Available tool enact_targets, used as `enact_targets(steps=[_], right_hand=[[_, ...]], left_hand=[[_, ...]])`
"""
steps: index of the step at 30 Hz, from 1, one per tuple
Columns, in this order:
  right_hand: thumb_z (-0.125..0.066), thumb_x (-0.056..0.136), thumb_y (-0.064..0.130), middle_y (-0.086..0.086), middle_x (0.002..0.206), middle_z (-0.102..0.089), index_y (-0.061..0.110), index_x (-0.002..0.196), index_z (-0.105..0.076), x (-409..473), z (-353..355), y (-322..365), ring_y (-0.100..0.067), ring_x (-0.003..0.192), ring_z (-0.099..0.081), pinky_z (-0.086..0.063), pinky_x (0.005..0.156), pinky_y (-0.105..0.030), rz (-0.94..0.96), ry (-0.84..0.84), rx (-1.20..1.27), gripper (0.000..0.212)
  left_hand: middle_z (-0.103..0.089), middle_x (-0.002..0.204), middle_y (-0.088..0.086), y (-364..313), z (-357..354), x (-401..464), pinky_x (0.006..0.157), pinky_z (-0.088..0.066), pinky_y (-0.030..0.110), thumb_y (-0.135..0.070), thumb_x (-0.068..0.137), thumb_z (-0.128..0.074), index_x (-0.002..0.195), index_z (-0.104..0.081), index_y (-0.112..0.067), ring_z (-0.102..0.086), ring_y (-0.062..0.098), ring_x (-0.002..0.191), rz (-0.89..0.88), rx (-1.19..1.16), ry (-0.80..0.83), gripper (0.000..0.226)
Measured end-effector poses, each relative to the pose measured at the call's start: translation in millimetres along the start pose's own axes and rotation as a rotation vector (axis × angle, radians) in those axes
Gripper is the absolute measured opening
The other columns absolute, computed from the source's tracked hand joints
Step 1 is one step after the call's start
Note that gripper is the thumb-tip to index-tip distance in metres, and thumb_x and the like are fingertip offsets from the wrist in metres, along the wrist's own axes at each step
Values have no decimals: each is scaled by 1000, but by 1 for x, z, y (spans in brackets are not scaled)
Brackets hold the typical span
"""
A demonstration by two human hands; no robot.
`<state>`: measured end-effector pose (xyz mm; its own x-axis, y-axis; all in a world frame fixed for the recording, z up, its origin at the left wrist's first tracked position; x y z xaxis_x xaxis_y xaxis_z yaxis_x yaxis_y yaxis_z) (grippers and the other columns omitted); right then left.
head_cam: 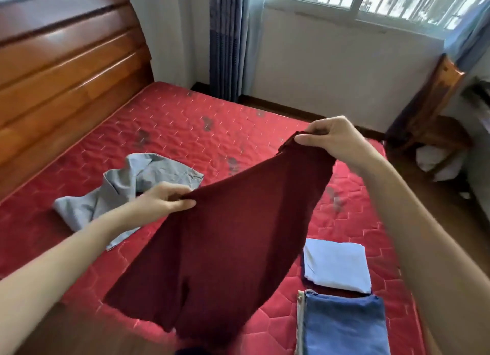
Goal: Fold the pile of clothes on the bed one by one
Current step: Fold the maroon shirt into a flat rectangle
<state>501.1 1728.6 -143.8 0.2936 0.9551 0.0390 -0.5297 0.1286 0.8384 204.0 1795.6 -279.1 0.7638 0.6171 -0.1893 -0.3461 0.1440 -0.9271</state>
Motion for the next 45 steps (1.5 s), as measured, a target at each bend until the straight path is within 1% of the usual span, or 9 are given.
enact_targets(steps=[3, 7, 12, 19, 23, 27, 32, 37, 45], right_hand=[[-72, 86, 20, 0, 65, -51, 8, 76, -66, 91, -76, -99, -13, 63, -42, -33, 57, -26, -123, 104, -176, 16], [-66, 88, 31, 4, 75, -59, 26, 73, -58, 187, -181, -264, -19, 77, -50, -34, 68, -28, -246, 174, -385, 18], [-62, 90, 32, -4, 91, -66, 19, 79, -60, 290, -277, -425, -30, 94, -59, -35, 67, -33, -231, 123, -555, 16], [-52, 96, 33, -7, 111, -66, 19, 104, -67, 431, -324, -515, -31, 114, -48, -36, 88, -37, -153, -8, -672, 22], [-37, 102, 39, -9, 145, -42, 21, 141, -42, 460, -340, -546, -28, 139, -28, -27, 111, -46, -265, -50, -733, 44], [-33, 103, 41, -11, 160, -16, 21, 152, -23, 415, -382, -561, -25, 149, -4, -9, 119, -48, -231, 20, -746, 55], [-33, 102, 44, -11, 162, -9, 24, 153, -22, 308, -429, -555, -25, 150, 0, -3, 119, -48, -73, 107, -812, 56], [-30, 101, 48, -11, 162, -8, 26, 153, -19, 178, -437, -576, -28, 150, -1, -4, 119, -52, -177, 131, -834, 58], [-31, 98, 45, -14, 159, -20, 24, 150, -31, -48, -426, -578, -30, 148, -14, -12, 117, -55, -250, 63, -819, 56]], left_hand=[[-67, 83, -7, 102, 4, 72, 78, -46, 25, -13, 94, -60, 85, -69, -23, -58, 6, 82, 134, 102, -64, 16], [-71, 86, 0, 267, -3, 166, 81, -45, 34, -12, 92, -61, 91, -68, -18, -65, 20, 89, 333, 264, -139, 9], [-71, 92, 3, 422, -11, 288, 75, -41, 30, -6, 91, -58, 97, -68, -18, -63, 23, 92, 374, 314, -212, 17], [-69, 97, 9, 513, 44, 420, 76, -40, 33, -12, 95, -53, 106, -66, -16, -61, 29, 95, 264, 417, -312, 17], [-63, 113, 12, 527, 72, 445, 87, -46, 41, -14, 93, -53, 112, -62, -13, -58, 33, 105, 337, 531, -427, 21], [-50, 127, 16, 495, 51, 436, 94, -43, 50, -8, 84, -59, 124, -54, -5, -47, 36, 117, 229, 792, -504, 41], [-47, 143, 17, 456, -56, 386, 111, -33, 52, -18, 86, -60, 134, -53, -4, -40, 33, 136, -16, 955, -395, 50], [-32, 154, 13, 488, -159, 309, 115, -24, 53, -36, 95, -32, 146, -40, -12, -27, 28, 144, 102, 982, -233, 57], [-23, 157, 15, 526, -209, 155, 115, -16, 54, -35, 97, -31, 150, -31, -14, -21, 31, 146, 268, 962, -302, 57]])
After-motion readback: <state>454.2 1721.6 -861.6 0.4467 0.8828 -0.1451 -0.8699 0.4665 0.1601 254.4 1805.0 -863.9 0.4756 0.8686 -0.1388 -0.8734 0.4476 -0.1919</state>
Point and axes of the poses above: each hand's wrist, its own x-axis towards the middle knuckle, its own z-axis out of the back of the hand, y = z × x, the point moved 10 cm from there along x, towards the middle knuckle
